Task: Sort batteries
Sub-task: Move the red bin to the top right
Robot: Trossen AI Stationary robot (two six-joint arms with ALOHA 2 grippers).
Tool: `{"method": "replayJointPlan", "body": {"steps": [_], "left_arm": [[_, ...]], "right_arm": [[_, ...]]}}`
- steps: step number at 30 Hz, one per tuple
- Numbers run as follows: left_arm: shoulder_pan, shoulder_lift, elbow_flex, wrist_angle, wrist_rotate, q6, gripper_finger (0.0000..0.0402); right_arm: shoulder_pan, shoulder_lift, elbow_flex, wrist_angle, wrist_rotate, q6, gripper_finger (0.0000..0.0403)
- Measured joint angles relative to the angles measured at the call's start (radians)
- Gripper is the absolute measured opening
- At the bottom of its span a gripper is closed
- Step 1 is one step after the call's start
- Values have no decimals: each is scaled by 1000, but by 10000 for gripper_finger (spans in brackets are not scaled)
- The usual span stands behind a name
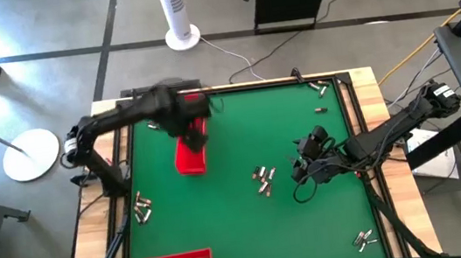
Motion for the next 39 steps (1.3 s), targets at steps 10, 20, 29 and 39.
{"method": "replayJointPlan", "body": {"steps": [10, 20, 29, 39], "left_arm": [[-583, -40, -110, 3, 22, -156, 176], [-966, -30, -239, 268, 115, -494, 176], [-1050, -30, -393, 440, 70, -536, 176], [-1042, -30, -450, 584, 113, -472, 176]], "right_arm": [[0, 0, 0, 84, 1, -38, 266], [0, 0, 0, 96, -1, 15, 251], [0, 0, 0, 102, -3, 74, 253], [0, 0, 0, 101, -12, 101, 256]]}}
